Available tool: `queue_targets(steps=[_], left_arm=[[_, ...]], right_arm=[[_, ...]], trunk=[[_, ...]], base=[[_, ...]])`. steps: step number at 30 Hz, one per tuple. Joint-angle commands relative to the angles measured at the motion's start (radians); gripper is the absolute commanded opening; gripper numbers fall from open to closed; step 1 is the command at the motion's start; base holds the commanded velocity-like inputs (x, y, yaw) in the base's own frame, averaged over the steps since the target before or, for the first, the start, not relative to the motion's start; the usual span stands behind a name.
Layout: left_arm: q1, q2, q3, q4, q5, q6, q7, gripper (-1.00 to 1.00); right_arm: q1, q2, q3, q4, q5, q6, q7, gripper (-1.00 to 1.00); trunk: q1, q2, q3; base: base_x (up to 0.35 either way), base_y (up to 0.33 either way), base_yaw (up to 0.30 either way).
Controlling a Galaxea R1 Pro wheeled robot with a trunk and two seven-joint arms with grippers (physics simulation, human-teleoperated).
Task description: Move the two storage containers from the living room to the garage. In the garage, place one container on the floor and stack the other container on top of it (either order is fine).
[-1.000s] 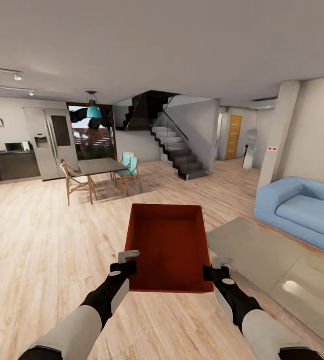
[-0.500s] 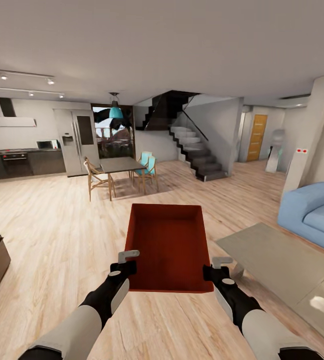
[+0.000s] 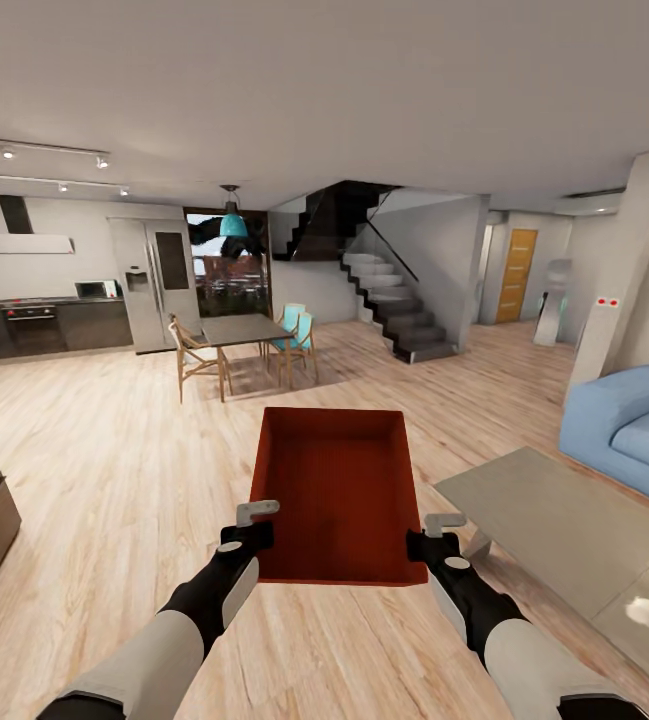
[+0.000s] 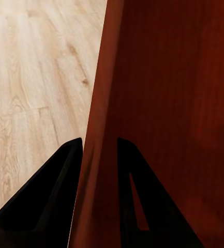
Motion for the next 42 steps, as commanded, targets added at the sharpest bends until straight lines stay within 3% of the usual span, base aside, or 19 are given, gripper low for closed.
queue_targets(steps=[1, 42], left_arm=[[0.001, 0.024, -0.012, 0.001, 0.019, 0.006, 0.010, -1.00], [0.001, 0.027, -0.012, 0.001, 0.019, 0.007, 0.002, -1.00]], right_arm=[[-0.001, -0.002, -0.016, -0.070, 0.010, -0.002, -0.005, -1.00], [-0.001, -0.002, -0.015, -0.070, 0.012, -0.002, -0.005, -1.00]], trunk=[[0.001, -0.001, 0.000], [0.001, -0.001, 0.000]], base=[[0.245, 0.000, 0.000], [0.318, 0.000, 0.000]])
